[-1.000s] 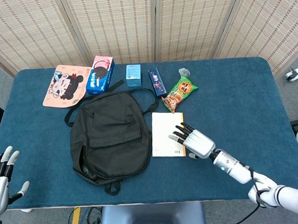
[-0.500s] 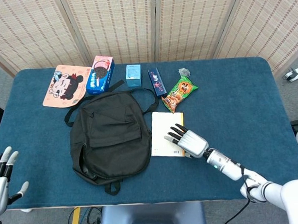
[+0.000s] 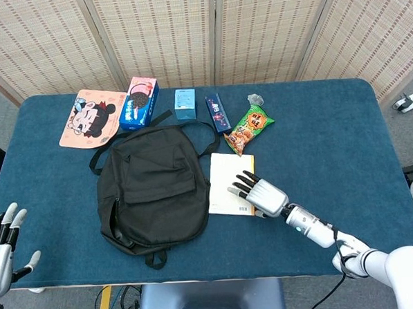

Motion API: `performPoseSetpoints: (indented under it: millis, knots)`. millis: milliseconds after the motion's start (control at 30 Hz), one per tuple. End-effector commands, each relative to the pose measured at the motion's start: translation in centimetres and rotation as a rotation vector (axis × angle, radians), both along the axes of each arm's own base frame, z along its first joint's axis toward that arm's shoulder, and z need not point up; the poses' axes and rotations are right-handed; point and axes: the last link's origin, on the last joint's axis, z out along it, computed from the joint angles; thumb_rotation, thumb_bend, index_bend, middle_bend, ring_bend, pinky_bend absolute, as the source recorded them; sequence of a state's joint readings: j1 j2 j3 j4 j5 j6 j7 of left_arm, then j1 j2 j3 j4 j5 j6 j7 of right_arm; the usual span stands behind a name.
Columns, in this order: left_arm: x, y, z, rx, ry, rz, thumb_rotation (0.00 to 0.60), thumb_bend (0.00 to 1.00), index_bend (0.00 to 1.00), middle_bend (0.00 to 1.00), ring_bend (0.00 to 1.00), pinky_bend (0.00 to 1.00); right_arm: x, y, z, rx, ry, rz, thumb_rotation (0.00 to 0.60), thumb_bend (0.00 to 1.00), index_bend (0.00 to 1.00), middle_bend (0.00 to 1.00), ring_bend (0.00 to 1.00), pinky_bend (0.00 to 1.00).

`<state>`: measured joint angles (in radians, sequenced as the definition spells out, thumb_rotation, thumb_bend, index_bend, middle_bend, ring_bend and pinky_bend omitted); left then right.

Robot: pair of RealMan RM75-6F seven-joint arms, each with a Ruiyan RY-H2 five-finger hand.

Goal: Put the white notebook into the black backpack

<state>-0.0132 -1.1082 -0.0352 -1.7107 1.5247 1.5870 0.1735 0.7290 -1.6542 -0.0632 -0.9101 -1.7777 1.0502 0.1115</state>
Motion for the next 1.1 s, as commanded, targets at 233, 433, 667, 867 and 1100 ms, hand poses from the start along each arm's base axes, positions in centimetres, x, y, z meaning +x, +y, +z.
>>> performPoseSetpoints:
  millis: [233, 433, 667, 867, 1100]
  knots:
    - [-0.2, -0.2, 0.0, 0.003, -0.002, 0.01, 0.6, 0.27, 0.02, 0.0, 0.0, 0.0, 0.8, -0.3, -0.9, 0.009, -0.008, 0.01, 0.6, 0.14, 0.1, 0.17, 0.03, 0.05]
    - [-0.3, -0.5, 0.2, 0.006, -0.002, 0.013, 0.6, 0.27, 0.02, 0.0, 0.0, 0.0, 1.6, -0.8, -1.2, 0.01, -0.041, 0.029, 0.6, 0.34, 0.22, 0.27, 0.07, 0.05]
    - [-0.3, -0.5, 0.1, 0.003, -0.003, 0.013, 0.6, 0.27, 0.02, 0.0, 0.0, 0.0, 2.4, -1.2, -1.5, 0.008, -0.066, 0.056, 0.6, 0.43, 0.25, 0.29, 0.09, 0.05]
    - [-0.4, -0.4, 0.1, -0.002, -0.005, 0.016, 0.6, 0.27, 0.02, 0.0, 0.0, 0.0, 2.6, -1.5, -1.5, 0.002, -0.084, 0.058, 0.6, 0.44, 0.26, 0.3, 0.11, 0.05]
    - [-0.3, -0.2, 0.1, -0.007, -0.006, 0.009, 0.6, 0.27, 0.02, 0.0, 0.0, 0.0, 3.0, -1.9, -1.5, -0.012, -0.111, 0.052, 0.6, 0.44, 0.26, 0.3, 0.11, 0.05]
